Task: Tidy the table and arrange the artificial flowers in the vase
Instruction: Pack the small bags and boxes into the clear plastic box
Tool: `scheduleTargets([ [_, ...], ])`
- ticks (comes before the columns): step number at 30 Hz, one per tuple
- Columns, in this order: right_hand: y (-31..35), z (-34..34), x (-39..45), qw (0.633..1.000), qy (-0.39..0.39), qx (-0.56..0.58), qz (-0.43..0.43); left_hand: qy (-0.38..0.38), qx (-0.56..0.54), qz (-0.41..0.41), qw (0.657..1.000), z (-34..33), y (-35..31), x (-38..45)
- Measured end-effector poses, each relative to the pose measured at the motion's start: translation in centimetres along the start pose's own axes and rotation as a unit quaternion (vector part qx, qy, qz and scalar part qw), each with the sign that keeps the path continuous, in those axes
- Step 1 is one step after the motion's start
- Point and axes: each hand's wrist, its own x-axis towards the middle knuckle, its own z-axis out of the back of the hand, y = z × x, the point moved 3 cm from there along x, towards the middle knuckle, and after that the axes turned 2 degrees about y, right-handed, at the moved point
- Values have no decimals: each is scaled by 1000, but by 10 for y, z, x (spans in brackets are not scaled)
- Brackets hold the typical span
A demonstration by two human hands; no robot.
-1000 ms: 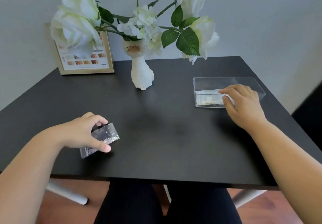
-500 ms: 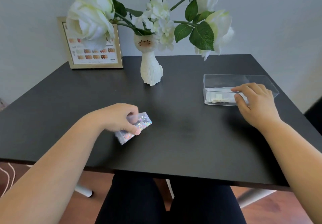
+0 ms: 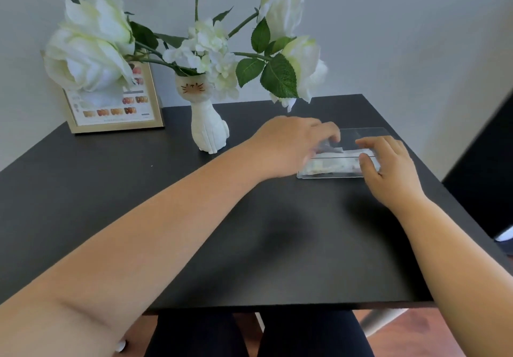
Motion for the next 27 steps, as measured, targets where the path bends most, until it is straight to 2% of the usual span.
scheduleTargets([
  [2,-2,1,0,1000,-8,16,-7,-20,44,-17,999,-5,-4,24],
  [4,-2,3,0,999,-18,33,-7,13,43,-14,999,-17,-5,44],
  [8,-4,7,0,996,-33,77,-15,130,-150,37,979,-34,1,71],
  [10,-5,10,-1,991,-46,122,-40,144,-219,64,963,-38,7,82],
  [15,-8,15,-1,971,-86,201,-97,192,-304,129,924,-52,21,96],
  [19,-12,13,-1,969,-85,208,-106,168,-329,166,914,-66,27,95],
  [22,-14,12,-1,969,-80,210,-99,128,-325,166,922,-73,36,93],
  [27,-16,12,1,969,-79,216,-93,130,-267,141,944,-74,42,92],
])
